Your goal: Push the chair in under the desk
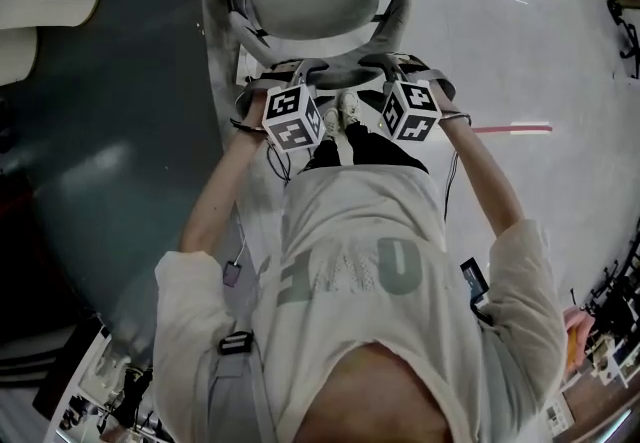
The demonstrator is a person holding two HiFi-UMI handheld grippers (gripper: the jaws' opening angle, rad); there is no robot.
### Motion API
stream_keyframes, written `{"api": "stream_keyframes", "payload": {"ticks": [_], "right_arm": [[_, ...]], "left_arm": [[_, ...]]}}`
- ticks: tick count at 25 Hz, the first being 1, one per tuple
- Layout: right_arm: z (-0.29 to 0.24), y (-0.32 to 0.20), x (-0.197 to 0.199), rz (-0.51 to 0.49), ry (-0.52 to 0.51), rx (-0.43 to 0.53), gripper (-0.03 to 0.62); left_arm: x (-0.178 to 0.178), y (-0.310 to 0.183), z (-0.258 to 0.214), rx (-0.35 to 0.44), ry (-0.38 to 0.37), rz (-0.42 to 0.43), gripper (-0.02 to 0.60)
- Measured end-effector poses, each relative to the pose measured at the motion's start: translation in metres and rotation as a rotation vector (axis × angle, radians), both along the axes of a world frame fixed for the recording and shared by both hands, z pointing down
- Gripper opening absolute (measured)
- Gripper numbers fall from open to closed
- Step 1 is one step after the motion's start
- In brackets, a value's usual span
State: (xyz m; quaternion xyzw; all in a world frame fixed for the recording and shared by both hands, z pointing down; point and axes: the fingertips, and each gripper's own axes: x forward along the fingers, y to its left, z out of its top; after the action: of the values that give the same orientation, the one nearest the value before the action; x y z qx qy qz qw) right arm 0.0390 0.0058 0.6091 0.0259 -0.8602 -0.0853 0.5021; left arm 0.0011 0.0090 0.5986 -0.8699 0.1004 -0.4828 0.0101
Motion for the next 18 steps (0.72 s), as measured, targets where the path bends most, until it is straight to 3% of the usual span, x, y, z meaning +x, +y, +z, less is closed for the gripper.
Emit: {"api": "stream_keyframes", "payload": {"ticks": [3, 6, 8, 18], "right_arm": [[0.016, 0.003, -0.004, -0.040, 0.048, 0.023, 0.247], [0.026, -0.002, -0.007, -0.050, 0.084, 0.090, 0.138], [0.030, -0.004, -0.008, -0.057, 0.096, 0.118, 0.118], [0.029, -0.008, -0.011, -0.011, 0.051, 0.019, 0.103]], "left_arm": [[0.005, -0.003, 0.010, 0.034, -0.057, 0.025, 0.240], [0.006, -0.005, 0.017, 0.064, -0.099, 0.034, 0.163], [0.005, -0.005, 0.022, 0.059, -0.104, 0.015, 0.120], [0.001, -0.011, 0.025, -0.018, -0.087, -0.060, 0.130]]}}
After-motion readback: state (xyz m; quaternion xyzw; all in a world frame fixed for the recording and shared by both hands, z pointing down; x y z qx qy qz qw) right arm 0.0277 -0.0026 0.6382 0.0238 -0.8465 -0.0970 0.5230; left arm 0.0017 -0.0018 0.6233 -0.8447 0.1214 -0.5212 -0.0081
